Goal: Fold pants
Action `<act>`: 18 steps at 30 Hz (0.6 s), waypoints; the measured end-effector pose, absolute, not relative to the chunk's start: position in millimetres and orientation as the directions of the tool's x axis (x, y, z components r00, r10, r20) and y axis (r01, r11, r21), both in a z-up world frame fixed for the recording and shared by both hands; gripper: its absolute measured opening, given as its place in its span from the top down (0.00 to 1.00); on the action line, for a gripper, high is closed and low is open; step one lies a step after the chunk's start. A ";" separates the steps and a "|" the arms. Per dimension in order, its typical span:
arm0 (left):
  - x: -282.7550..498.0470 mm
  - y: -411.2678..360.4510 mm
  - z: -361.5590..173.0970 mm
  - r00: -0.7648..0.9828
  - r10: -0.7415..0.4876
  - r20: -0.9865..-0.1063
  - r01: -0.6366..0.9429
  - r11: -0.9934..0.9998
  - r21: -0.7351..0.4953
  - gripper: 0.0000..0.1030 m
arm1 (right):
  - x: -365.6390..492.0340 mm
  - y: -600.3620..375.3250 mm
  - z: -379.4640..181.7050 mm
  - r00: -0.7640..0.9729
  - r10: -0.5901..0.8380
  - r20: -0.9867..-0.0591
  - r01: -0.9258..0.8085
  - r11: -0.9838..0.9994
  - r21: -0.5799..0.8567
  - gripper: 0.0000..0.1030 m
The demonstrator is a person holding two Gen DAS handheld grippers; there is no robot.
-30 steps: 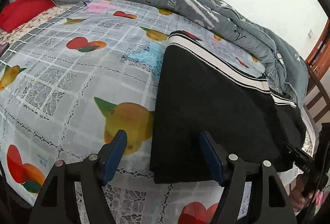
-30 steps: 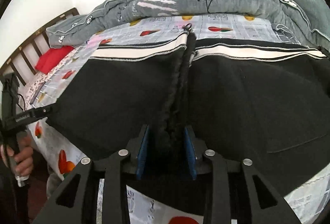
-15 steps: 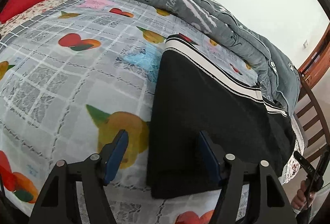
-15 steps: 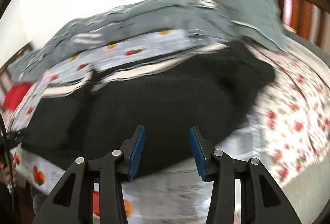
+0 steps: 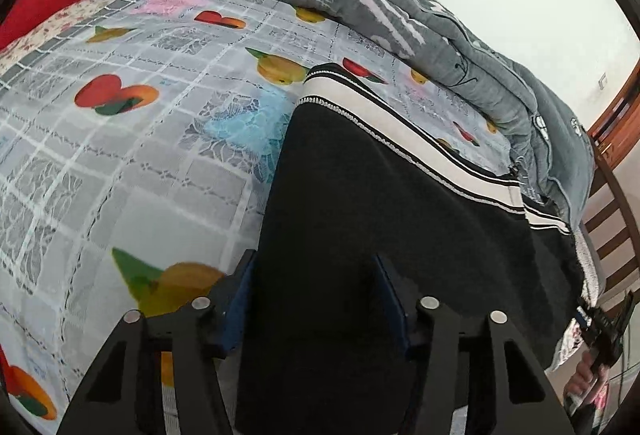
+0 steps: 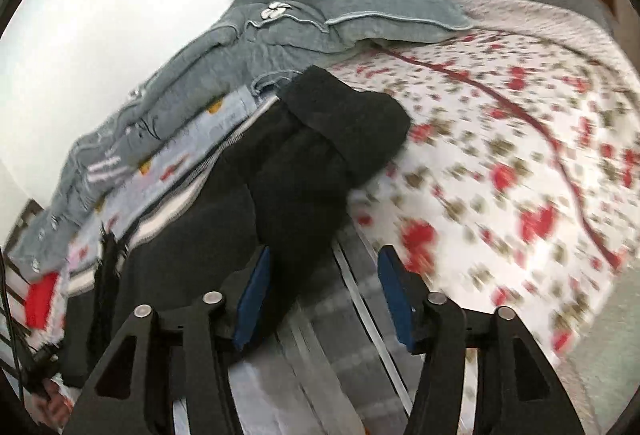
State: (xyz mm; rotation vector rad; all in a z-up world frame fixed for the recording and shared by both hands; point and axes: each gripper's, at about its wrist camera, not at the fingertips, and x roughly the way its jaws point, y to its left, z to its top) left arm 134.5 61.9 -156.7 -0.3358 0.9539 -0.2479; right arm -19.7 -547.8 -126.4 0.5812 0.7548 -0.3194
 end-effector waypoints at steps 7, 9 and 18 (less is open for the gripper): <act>144.6 66.1 -157.7 0.565 -0.323 -0.759 0.015 0.924 -0.382 0.71 | 36.5 -555.7 -142.0 0.677 -0.064 -0.733 0.480 0.793 0.374 0.50; 146.3 69.0 -157.9 0.569 -0.330 -0.753 0.003 0.917 -0.399 0.81 | 43.0 -549.9 -134.1 0.672 -0.117 -0.731 0.491 0.810 0.321 0.76; 154.7 79.5 -139.1 0.644 -0.331 -0.690 0.019 0.908 -0.418 0.89 | 74.3 -480.6 -50.6 0.772 -0.214 -0.598 0.354 0.927 0.126 0.87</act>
